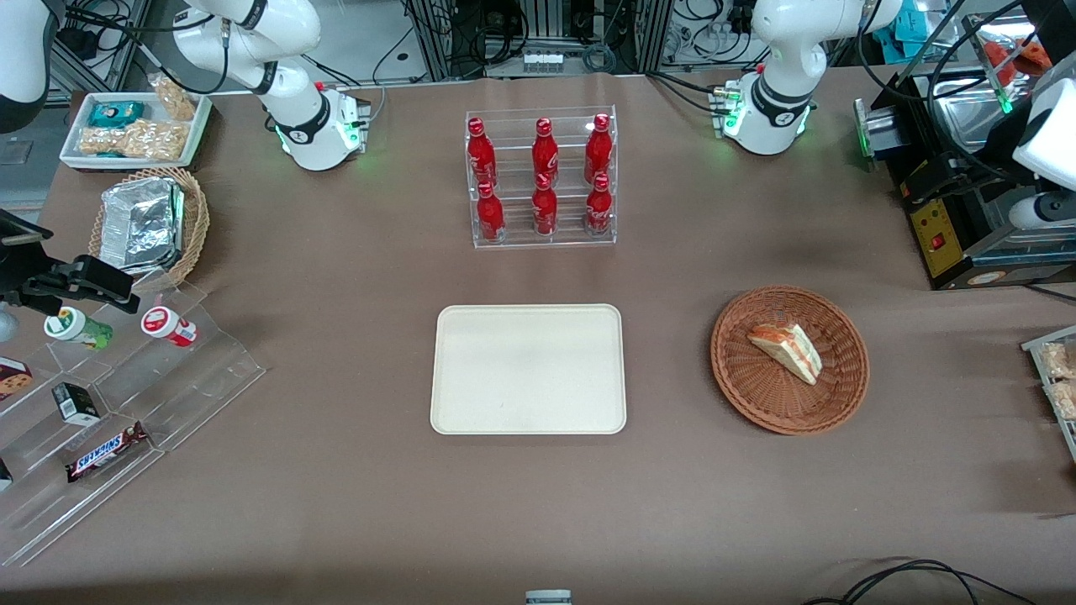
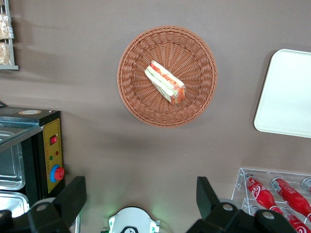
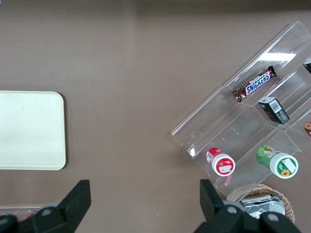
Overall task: Place sandwich from basket to tray
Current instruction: 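Move the left gripper from rest toward the wicker basket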
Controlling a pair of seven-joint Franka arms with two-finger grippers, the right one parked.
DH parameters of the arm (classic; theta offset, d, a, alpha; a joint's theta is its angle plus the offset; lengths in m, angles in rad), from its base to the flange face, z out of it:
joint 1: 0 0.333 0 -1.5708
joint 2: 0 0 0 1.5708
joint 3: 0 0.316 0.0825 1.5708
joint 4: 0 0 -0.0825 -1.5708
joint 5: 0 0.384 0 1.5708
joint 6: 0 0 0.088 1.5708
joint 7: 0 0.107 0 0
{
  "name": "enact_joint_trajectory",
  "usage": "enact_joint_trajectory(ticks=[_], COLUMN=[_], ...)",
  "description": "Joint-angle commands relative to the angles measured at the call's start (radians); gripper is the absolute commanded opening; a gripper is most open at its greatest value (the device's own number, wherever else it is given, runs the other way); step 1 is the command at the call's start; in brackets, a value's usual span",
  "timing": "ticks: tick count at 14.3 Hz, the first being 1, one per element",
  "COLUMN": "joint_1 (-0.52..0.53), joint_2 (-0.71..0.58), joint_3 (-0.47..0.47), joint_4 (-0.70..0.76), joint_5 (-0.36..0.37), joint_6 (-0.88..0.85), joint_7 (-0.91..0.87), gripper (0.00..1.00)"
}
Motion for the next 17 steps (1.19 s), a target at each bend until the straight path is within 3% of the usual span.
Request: enact_joint_trajectory(ticks=[1,7,12,17], joint_1=[-0.004,-0.003,0.005,0.003], joint_2=[0.012,0.026,0.153,0.186], joint_3=[-0.001,-0.012,-0.009,-0.007], joint_4=[0.025,0.021,-0.005,-0.256], joint_5=[-0.004,0.002,0.001,0.008], joint_6=[-0.004,-0.003,0.038,0.4], joint_7=[0.009,-0.003,-0.127,-0.428], gripper=[1.0,1.0,1.0,1.0])
